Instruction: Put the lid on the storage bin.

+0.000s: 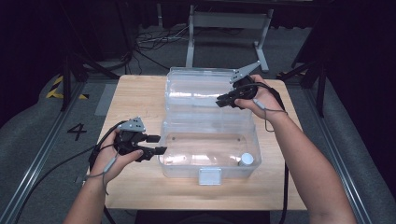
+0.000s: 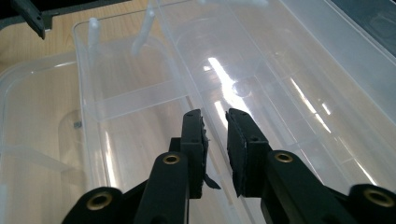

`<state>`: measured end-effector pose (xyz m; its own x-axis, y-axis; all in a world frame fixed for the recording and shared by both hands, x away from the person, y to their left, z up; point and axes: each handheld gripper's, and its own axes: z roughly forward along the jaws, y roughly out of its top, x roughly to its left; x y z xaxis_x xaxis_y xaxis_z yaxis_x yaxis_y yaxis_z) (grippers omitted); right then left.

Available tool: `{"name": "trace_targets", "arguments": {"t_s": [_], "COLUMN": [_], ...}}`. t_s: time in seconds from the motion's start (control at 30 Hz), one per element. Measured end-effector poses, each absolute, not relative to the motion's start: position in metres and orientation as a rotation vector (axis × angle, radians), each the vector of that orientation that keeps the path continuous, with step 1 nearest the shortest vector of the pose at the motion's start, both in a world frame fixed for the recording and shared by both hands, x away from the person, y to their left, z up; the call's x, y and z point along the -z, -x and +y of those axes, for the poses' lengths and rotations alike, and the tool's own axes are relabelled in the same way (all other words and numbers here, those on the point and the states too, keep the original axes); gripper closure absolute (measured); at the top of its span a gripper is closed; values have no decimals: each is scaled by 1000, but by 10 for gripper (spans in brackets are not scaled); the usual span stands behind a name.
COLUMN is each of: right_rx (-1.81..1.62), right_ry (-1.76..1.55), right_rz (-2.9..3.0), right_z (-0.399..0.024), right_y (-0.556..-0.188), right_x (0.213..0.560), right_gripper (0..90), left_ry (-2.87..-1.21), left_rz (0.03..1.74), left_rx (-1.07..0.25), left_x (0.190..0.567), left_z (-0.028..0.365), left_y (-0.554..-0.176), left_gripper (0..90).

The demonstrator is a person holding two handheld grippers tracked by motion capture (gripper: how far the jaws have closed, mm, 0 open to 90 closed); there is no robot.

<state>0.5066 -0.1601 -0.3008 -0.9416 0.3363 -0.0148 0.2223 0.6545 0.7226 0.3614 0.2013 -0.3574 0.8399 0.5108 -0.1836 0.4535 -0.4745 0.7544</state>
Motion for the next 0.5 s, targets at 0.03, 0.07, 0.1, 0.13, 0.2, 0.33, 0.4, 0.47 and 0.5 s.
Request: {"name": "trace_targets", "arguments": {"t_s": [0.03,0.07,0.1,0.13,0.2,0.33,0.4,0.47,0.5], "right_rx": [-1149,-1143,-1143,-1147,-1149,-1151,-1151,-1151,-1151], "right_ry": [-451,-445,-446,-440,-441,-446,-447,-449,-451], "right_rz": [2726,2728,2727,2727,2729,2732,2734,2736,2737], "right_z": [-160,-160,-159,-159,-158,-158,-158,-158,-159], "right_y": [-507,-507,-507,-508,-508,-508,-509,-509,-509], "right_x": [300,300,301,301,301,301,301,301,301], "right_gripper": [785,789,790,791,792,793,794,794,793], "left_ry": [-2145,-2145,-2144,-2144,-2151,-2163,-2167,-2173,-2175], "left_rz": [699,699,691,691,664,632,622,598,584], "left_rx": [-85,-85,-79,-79,-71,-56,-54,-37,-23], "left_x": [357,357,356,356,355,354,354,354,354], "left_z": [201,201,198,198,193,184,182,177,172], "left_y": [-361,-361,-360,-360,-359,-357,-357,-356,-355], "left_gripper": [472,472,473,473,473,473,472,473,472]}}
